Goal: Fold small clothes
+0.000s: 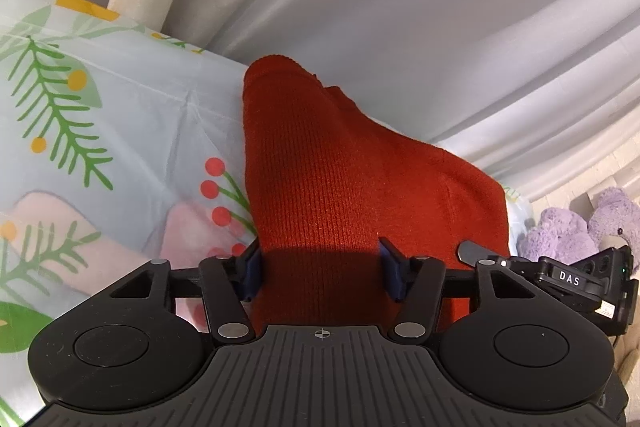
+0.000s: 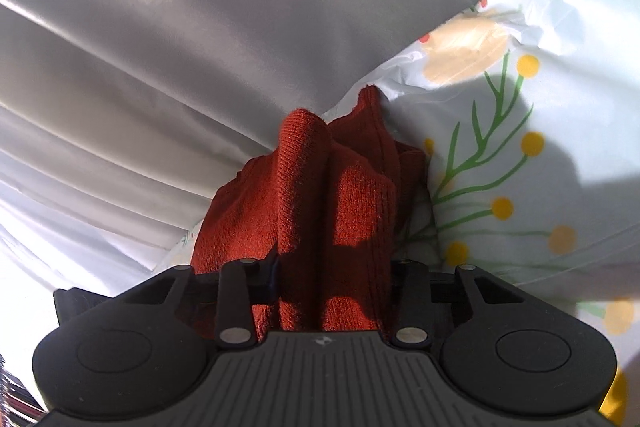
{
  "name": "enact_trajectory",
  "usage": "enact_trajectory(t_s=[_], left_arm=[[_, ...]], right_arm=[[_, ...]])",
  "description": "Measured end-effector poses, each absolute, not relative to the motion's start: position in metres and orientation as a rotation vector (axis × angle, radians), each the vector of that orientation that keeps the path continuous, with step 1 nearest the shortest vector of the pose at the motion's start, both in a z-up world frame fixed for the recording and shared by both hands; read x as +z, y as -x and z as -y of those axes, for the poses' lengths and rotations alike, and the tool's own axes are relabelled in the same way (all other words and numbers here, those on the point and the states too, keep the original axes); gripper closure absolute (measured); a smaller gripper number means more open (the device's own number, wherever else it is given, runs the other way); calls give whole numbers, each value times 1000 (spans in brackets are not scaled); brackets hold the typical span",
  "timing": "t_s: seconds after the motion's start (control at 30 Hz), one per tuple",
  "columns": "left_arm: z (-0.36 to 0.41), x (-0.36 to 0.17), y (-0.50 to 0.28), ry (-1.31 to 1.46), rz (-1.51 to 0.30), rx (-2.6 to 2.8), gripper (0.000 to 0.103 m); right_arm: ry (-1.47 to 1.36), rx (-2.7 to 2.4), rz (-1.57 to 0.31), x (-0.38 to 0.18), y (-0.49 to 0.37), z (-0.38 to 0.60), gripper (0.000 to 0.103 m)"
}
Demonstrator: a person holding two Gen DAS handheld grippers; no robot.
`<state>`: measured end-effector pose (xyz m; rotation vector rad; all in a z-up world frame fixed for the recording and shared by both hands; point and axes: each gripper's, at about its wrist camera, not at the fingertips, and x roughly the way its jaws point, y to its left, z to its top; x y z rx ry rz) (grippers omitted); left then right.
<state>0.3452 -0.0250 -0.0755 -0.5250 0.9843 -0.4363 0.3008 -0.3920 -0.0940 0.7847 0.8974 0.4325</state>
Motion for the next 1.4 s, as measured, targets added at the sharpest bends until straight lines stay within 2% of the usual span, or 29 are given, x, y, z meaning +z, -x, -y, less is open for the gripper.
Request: enact_trajectory(t_s=[0.13, 0.23, 0.27, 0.37, 0.43, 0.53, 0.77, 1.07, 1.4], left_arm=[[27, -79, -348, 541, -979, -436, 33], [31, -79, -349, 531, -962, -450, 28], [32, -78, -349, 521, -954, -449, 28], [34, -76, -348, 494, -954, -429, 38], [32, -75, -346, 516, -951, -423, 49], [35, -66, -343, 488, -941, -413, 54], [34, -39, -325, 466, -906, -424, 56], [17, -4, -281, 447, -875, -412, 56], [-25, -5, -243, 469, -922, -300, 56]], right_arm=[[-776, 435, -897, -93, -301, 392, 66], [-821, 437, -919, -101, -305, 393, 57], [-824, 440, -921, -103, -306, 393, 56], [-855, 442, -915, -110, -308, 393, 56], [-827, 416, -905, -105, -305, 389, 62], [-730, 383, -870, -92, -297, 376, 67], [-649, 390, -807, -58, -281, 357, 71], [-618, 484, -799, -24, -252, 319, 71], [-650, 548, -879, -21, -235, 275, 71]])
